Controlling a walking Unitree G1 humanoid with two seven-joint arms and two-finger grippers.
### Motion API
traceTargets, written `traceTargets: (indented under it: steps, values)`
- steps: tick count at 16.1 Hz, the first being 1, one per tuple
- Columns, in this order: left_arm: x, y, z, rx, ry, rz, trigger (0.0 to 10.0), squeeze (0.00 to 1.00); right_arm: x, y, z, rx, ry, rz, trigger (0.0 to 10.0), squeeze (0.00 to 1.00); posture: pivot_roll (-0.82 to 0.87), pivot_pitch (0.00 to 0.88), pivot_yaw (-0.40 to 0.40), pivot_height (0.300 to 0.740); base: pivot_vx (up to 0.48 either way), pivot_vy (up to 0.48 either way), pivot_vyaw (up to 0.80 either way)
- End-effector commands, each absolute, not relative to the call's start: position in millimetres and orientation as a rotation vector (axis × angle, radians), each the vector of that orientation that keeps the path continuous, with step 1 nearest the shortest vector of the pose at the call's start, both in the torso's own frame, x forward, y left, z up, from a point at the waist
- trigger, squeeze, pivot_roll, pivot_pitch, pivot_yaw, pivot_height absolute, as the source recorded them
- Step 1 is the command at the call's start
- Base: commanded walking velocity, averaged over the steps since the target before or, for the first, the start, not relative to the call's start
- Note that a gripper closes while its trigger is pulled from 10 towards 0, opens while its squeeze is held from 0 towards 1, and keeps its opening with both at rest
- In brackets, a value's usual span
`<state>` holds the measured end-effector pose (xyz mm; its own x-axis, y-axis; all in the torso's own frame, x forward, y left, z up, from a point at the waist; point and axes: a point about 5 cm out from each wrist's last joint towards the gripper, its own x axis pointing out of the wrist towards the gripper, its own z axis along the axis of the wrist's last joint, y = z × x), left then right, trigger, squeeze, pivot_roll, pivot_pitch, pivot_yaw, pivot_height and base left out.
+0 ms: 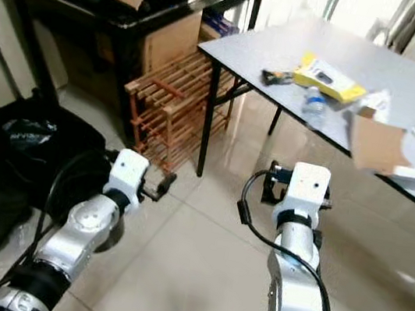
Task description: Picking trash to rubbish bin
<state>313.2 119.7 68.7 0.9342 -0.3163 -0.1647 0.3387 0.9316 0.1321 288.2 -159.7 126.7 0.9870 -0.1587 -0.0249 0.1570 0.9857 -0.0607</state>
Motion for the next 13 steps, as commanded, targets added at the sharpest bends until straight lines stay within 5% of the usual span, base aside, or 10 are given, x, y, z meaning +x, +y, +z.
traceTargets:
  steps: [1,13]
  values:
    - [313.5,110.9,70.0,0.162,0.136,-0.364,10.0,0.00,287.2,-164.9,125.1,-0.051,0.038,-0.178,10.0,0.00,-0.07,0.065,0.020,0.740,0.000,-0.390,0.00]
    - [313.7,109.4,69.4,0.157,0.139,-0.374,10.0,0.00,287.8,-159.9,121.9,-0.033,0.061,-0.163,10.0,0.00,-0.07,0.064,0.026,0.740,0.000,0.000,0.00]
